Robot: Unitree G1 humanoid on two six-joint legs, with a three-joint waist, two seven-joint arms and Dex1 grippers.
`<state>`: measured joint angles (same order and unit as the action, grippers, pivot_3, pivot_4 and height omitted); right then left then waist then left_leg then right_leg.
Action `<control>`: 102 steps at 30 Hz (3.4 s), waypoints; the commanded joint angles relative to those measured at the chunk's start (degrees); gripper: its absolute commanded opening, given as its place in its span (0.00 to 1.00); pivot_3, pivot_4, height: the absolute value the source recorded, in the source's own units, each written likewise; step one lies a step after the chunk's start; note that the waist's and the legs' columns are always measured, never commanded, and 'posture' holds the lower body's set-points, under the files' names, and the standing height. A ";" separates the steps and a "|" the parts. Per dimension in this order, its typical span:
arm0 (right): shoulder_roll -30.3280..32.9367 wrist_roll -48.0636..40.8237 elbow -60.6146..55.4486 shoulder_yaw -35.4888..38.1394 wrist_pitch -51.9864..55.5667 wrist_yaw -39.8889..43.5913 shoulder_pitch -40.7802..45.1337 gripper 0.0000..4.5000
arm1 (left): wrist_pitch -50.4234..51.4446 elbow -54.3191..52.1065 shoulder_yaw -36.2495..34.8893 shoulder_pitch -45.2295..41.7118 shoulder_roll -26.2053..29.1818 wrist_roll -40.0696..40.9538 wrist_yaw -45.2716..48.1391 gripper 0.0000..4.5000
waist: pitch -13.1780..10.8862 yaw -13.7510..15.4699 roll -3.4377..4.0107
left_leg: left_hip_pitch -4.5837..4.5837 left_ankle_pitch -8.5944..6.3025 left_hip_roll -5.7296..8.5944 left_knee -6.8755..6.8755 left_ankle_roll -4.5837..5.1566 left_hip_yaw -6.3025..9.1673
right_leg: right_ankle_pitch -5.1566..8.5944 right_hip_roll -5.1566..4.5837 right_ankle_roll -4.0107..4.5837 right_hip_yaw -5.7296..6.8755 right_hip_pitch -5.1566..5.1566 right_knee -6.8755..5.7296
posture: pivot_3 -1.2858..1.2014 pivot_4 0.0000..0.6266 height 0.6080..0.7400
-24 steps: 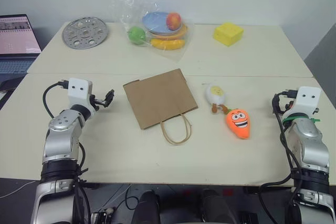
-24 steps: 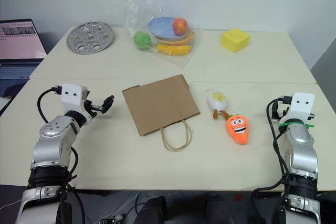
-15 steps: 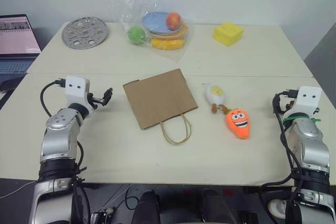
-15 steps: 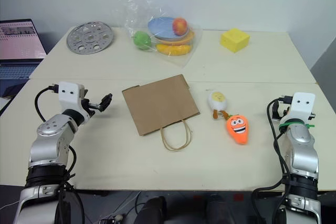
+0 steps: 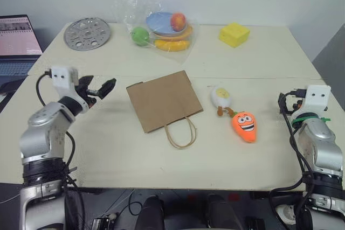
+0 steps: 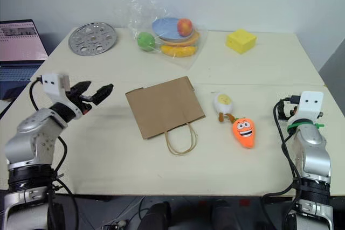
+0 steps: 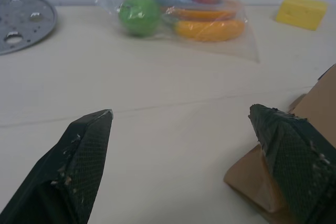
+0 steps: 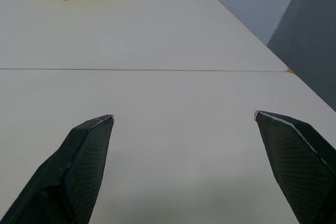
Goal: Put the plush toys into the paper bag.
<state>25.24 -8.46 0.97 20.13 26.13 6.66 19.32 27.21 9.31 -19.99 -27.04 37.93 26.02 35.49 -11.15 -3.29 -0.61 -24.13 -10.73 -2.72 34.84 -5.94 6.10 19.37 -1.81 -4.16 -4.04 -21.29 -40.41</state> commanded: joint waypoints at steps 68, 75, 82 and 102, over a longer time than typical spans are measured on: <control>18.52 -24.17 -39.64 -8.75 1.76 36.40 -17.53 1.00 | -43.61 11.27 30.54 -4.36 -11.66 -14.06 35.57 0.11 | -0.02 1.31 0.01 | 0.23 -0.01 -0.05 0.02 0.02 0.05 | 0.02 0.07 0.00 0.05 0.55 0.52 | 0.52 0.24 1.00; 17.65 -23.51 -38.87 -9.21 1.83 34.79 -16.72 1.00 | -30.61 3.78 26.39 -7.15 -11.52 -4.63 36.21 0.01 | -0.02 1.31 0.00 | 0.22 -0.01 -0.05 0.02 0.02 0.06 | 0.02 0.07 0.00 0.06 0.56 0.52 | 0.52 0.24 1.00; 14.54 -25.40 -38.81 -11.11 4.77 31.19 -13.22 1.00 | -14.85 0.07 21.24 -13.33 -10.61 1.63 31.04 0.01 | -0.02 1.26 0.00 | 0.24 -0.01 -0.05 0.03 0.02 0.09 | 0.02 0.07 0.00 0.08 0.58 0.51 | 0.52 0.24 1.00; -0.75 -18.99 -27.88 -29.64 17.10 18.61 8.66 0.30 | -10.69 -1.73 19.21 -15.13 -10.88 2.35 29.59 0.00 | -0.03 0.53 0.01 | 0.18 -0.01 -0.05 -0.01 0.01 0.13 | 0.01 0.07 0.01 0.12 0.51 0.51 | 0.52 0.24 1.00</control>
<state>25.25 -28.64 -26.95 -8.74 44.10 25.69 26.62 16.94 9.47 0.44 -41.26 26.89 27.64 65.39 -11.18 -2.76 -0.60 -23.97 -10.74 -2.77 34.82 -5.92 6.24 19.39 -1.74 -4.15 -3.90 -20.80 -39.90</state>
